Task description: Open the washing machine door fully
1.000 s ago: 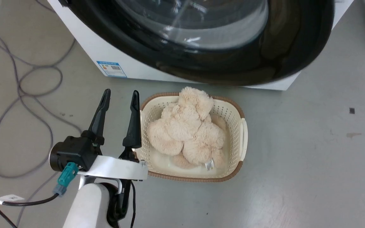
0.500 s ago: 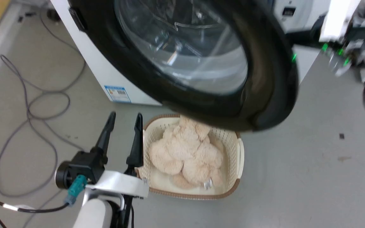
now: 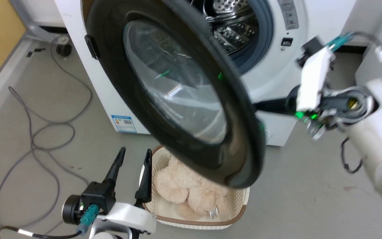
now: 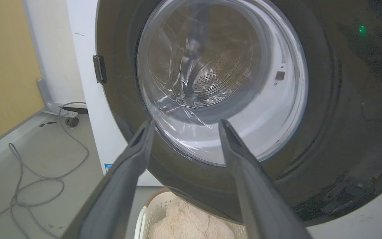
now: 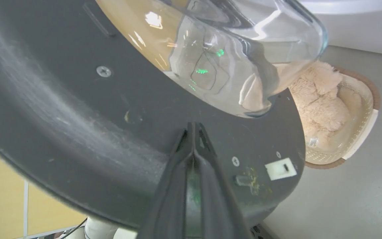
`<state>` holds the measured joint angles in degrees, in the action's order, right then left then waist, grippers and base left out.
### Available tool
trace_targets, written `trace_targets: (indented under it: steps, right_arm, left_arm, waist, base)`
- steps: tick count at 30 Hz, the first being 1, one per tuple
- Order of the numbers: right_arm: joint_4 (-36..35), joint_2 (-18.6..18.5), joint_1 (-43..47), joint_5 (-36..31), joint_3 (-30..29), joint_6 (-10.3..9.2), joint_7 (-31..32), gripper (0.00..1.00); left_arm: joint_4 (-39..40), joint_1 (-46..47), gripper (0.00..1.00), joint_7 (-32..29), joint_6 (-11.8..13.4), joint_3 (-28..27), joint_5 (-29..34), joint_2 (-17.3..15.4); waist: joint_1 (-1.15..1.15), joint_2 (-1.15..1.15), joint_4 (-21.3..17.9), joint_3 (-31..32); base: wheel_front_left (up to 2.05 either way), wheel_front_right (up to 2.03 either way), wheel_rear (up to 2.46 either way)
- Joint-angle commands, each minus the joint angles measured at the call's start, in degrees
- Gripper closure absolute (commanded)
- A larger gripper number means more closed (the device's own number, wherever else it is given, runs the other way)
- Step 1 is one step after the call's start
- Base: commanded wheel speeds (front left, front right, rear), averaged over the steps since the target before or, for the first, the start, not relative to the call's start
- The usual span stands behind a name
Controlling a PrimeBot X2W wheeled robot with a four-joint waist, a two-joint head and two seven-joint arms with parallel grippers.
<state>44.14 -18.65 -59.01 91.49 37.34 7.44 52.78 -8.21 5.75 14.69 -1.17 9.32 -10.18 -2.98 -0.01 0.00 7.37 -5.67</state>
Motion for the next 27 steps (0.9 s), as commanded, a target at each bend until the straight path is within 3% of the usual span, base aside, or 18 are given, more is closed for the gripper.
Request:
trace_targets:
  steps: [1, 13, 27]
  right_arm:
    - [-1.3, 0.9, 2.1, 0.4, 0.4, 0.05, 0.3, 1.0]
    - [-11.7, 3.2, 10.4, 2.2, 2.7, 0.05, 0.8, 1.0]
    - [-19.0, 4.9, 15.7, 4.2, 4.3, 0.05, -0.1, 1.0]
  left_arm:
    - [-0.3, -0.7, 0.0, 0.3, -0.1, 0.1, 0.3, -0.4]
    - [-1.1, -1.9, 0.0, 0.3, 0.2, 0.6, 0.9, -1.1]
    - [-1.2, -1.9, 0.0, 0.3, 0.7, 0.7, 0.6, -1.6]
  waist:
    - [0.01, 0.0, -0.3, 0.5]
    - [0.01, 0.0, -0.5, 2.2]
    - [0.01, 0.0, -1.1, 2.2]
  base:
    - [0.0, 0.0, 0.0]
    - [0.0, 0.0, 0.0]
    - [0.0, 0.0, 0.0]
